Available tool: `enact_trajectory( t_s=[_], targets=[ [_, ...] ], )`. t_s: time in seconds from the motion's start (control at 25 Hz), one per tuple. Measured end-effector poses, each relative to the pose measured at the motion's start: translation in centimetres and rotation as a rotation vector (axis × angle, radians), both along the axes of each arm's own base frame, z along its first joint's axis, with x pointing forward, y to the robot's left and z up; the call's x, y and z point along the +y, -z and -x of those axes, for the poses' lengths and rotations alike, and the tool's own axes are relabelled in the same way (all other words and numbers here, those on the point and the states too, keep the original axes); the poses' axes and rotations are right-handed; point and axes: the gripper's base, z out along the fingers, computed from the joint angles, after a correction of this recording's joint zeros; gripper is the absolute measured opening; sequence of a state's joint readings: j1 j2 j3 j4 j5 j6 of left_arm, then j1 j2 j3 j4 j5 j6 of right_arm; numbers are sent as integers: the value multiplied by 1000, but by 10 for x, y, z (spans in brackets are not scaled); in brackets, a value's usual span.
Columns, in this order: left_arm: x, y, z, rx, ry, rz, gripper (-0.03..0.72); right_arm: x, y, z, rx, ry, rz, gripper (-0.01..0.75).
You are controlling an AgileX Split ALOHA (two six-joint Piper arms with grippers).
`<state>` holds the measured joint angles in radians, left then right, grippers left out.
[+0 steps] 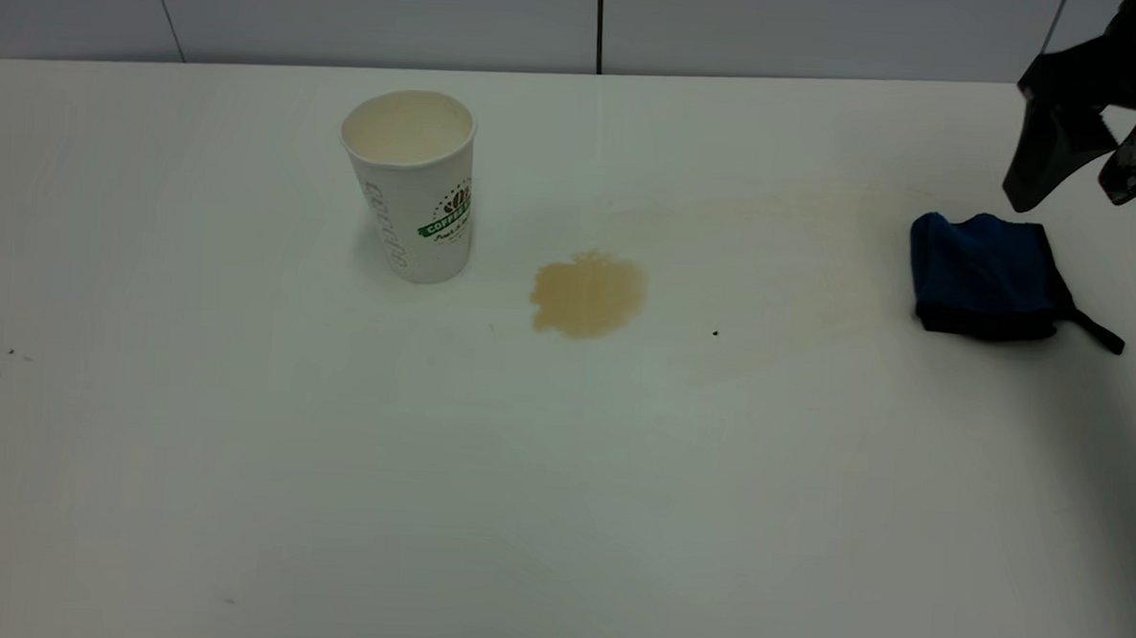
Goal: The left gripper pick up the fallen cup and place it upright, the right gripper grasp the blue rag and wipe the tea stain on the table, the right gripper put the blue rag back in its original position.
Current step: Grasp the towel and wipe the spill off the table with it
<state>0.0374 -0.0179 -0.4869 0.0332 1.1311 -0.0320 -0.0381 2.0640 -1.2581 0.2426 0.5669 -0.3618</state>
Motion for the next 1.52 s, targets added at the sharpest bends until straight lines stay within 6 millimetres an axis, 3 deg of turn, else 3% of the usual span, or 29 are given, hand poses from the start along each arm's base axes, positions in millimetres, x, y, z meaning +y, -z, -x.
enact_trajectory(
  t_s=[0.4, 0.76, 1.12, 1.24, 1.36, 1.52],
  targets=[
    [0, 0, 0, 0, 0, 0, 400, -6, 54, -60, 95, -32, 51, 678],
    [0, 0, 0, 0, 0, 0, 400, -11, 98, -91, 142, -63, 94, 621],
    [0, 0, 0, 0, 0, 0, 400, -12, 118, -98, 165, -71, 101, 419],
    [0, 0, 0, 0, 0, 0, 400, -10, 118, -97, 170, -58, 79, 291],
    [0, 0, 0, 0, 0, 0, 400, -8, 118, -98, 171, -42, 54, 93],
    [0, 0, 0, 0, 0, 0, 400, 2, 115, -99, 187, -72, 28, 54]
  ],
)
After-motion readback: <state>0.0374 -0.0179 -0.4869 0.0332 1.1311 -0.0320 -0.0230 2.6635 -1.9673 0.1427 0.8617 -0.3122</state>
